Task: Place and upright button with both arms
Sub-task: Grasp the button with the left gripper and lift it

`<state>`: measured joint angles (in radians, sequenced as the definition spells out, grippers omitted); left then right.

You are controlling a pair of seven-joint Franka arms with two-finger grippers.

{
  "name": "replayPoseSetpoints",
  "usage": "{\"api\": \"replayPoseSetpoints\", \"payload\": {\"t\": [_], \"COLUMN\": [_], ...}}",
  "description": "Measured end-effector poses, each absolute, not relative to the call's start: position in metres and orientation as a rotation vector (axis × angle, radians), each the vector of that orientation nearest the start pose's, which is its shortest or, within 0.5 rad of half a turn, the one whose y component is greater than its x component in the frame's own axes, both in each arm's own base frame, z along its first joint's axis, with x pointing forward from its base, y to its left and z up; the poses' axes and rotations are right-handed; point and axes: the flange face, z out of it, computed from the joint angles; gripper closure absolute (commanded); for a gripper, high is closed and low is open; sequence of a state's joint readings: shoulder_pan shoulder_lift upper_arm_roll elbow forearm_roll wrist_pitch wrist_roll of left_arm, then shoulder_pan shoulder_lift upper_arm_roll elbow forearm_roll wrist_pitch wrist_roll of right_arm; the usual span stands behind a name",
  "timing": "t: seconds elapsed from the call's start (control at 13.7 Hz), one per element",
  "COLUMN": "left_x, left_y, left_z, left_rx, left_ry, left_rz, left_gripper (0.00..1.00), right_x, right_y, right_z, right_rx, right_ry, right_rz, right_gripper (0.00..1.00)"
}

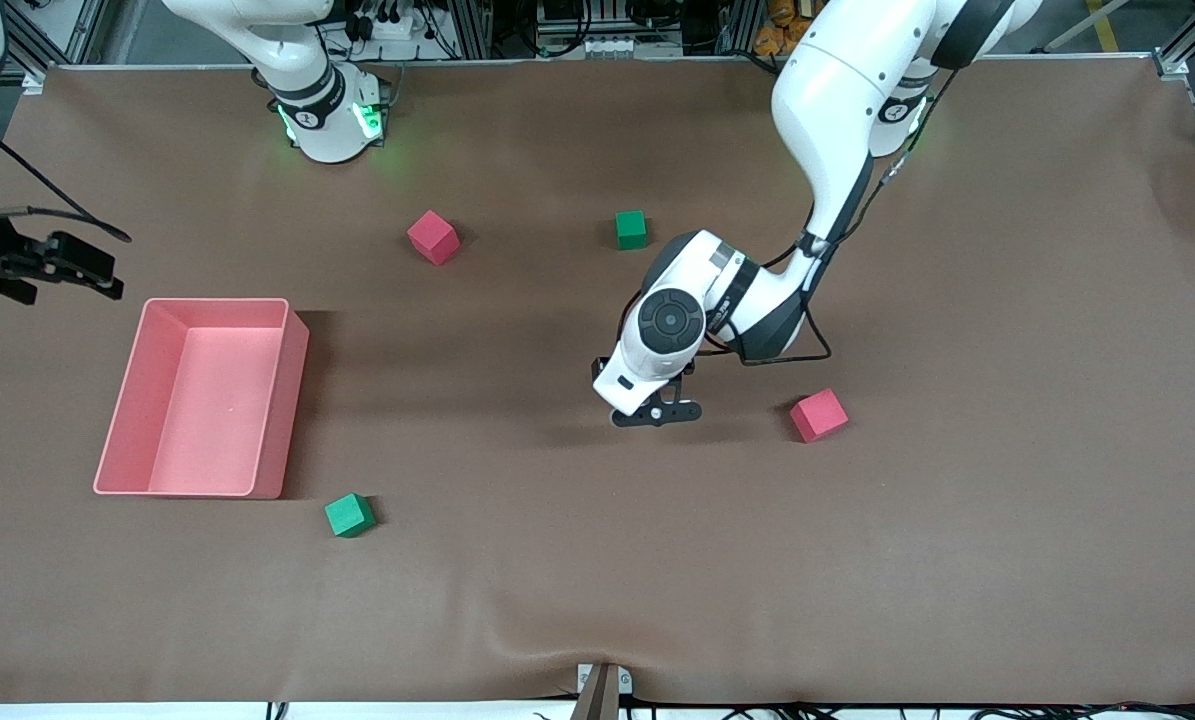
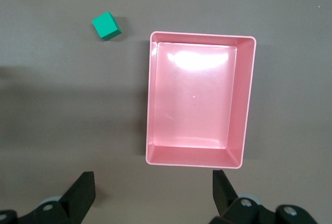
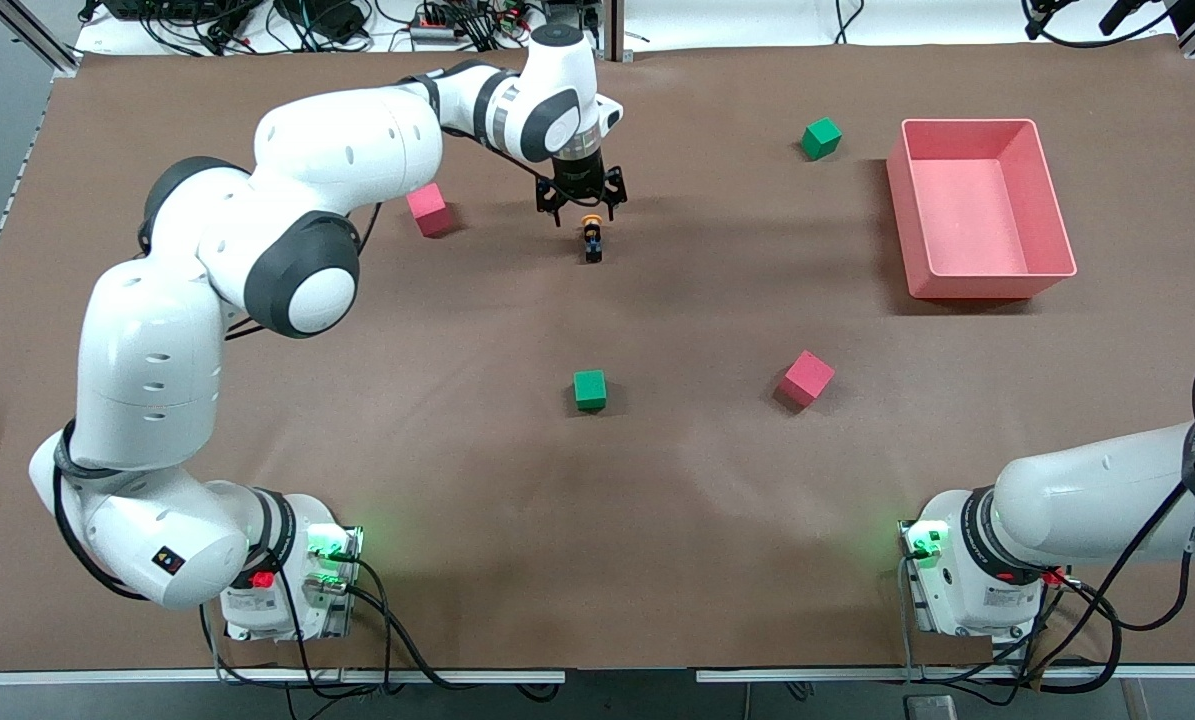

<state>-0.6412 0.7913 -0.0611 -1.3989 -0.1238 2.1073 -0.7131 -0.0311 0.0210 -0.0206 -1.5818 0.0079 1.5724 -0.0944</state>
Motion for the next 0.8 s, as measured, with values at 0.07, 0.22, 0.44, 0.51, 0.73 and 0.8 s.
{"api": "replayPoseSetpoints", "payload": {"t": [0.07,0.22,0.44,0.51,0.73,0.8], "left_x": [0.554,0.557,0.556,0.556,0.553,0.552], "left_y": [-0.465,-0.466,-0.466,-0.467,-0.471,-0.473], "left_z": [0.223,0.215,0.206,0.201,0.187,0.186], "left_rx": [-3.192,-3.206,-3.206,-3.210,-3.211,-3.211], "left_ry": [-0.155,-0.161,-0.164,-0.164,-0.182,-0.185], "left_rz": [0.244,0.219,0.218,0.210,0.205,0.205], "left_gripper": [0.00,0.17,0.18,0.19,0.22,0.29], "right_x": [0.556,0.550,0.545,0.543,0.541,0.541], "right_y": [-0.027,-0.026,-0.026,-0.025,-0.022,-0.018], "right_z": [0.612,0.616,0.620,0.621,0.627,0.631], "right_rx": [-3.131,-3.130,-3.129,-3.129,-3.127,-3.127], "right_ry": [-0.044,0.020,0.049,0.059,0.146,0.168], "right_rz": [0.051,0.069,0.083,0.090,0.081,0.068], "right_gripper": [0.00,0.00,0.00,0.00,0.00,0.00]}}
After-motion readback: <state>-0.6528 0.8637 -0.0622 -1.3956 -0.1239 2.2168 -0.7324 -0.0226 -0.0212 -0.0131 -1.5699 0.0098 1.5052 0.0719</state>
